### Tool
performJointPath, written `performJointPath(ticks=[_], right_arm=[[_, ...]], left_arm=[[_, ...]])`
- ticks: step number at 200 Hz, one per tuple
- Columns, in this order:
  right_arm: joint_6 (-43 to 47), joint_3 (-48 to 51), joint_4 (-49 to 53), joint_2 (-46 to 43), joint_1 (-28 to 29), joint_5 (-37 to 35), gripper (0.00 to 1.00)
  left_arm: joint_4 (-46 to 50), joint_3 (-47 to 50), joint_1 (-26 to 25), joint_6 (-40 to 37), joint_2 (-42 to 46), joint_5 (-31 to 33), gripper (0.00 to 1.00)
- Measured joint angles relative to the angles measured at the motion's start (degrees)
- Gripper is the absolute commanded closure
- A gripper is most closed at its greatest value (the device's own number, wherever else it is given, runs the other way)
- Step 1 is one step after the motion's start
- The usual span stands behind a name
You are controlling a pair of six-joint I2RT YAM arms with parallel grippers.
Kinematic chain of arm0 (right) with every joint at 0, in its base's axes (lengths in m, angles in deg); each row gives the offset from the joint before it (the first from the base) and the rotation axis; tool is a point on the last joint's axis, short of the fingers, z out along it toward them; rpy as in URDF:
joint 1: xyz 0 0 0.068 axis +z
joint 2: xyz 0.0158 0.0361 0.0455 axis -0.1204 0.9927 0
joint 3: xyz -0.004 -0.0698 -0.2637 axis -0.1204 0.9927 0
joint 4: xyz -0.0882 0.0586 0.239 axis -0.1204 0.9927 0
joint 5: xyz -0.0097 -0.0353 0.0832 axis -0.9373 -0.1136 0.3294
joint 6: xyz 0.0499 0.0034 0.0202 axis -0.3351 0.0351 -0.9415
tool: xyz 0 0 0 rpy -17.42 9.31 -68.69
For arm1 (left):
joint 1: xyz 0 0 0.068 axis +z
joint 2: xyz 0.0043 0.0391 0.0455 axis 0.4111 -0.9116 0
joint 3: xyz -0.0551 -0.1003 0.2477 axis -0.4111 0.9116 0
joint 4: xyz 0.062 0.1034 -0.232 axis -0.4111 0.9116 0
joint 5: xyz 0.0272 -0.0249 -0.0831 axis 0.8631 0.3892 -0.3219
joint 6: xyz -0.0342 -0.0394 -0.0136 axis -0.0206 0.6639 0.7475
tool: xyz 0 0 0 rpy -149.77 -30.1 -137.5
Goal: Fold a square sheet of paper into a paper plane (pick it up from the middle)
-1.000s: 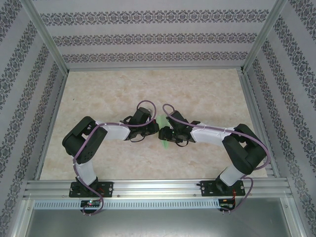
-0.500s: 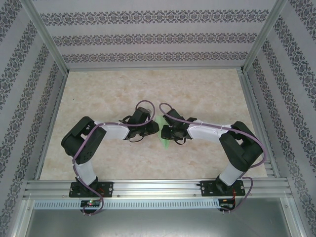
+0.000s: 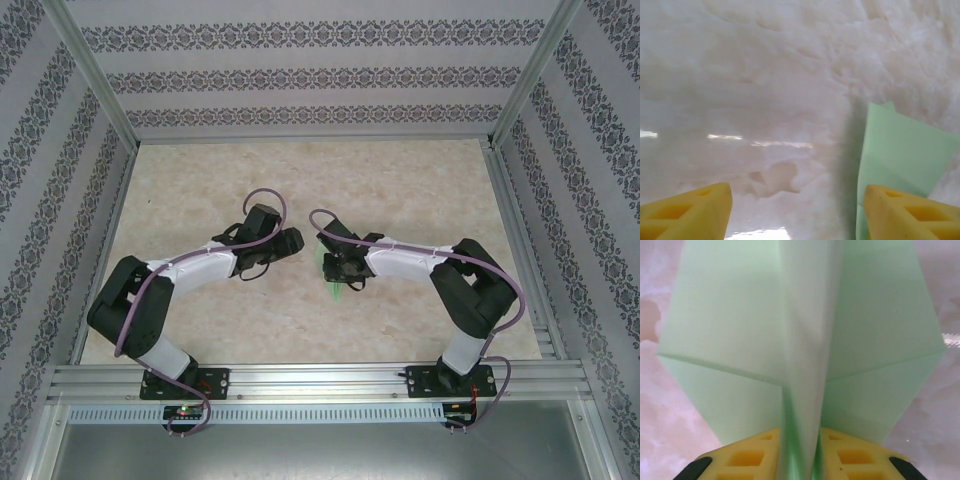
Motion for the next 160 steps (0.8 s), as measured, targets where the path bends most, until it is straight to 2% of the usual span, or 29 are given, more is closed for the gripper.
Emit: performJointPath(ticks=[19,54,87,129,160], right_arm=[[-0.52,-0.68,1.20,0.31,0.00,-1.22,0.87],[-0.66,-2.36,3.06,1.20,0.66,-3.26,0.89],[-0.61,-3.69,3.87,1.88,1.29,-5.18,0.89],[-0.85,-3.74,3.43,2.82,1.88,-7.69,0.80],[-1.29,-3.69,2.47,2.93,2.51,-8.41,0.78]], left_arm=[[1.99,1.09,0.98,0.00,1.44,2.01,0.11],[4.72,2.01,1.33,-0.09,2.40,4.52,0.00],[5.84,2.05,1.33,-0.04,2.47,5.84,0.00],[6.01,2.05,1.33,-0.04,2.47,6.19,0.00],[6.03,2.05,1.33,-0.04,2.47,6.19,0.00]])
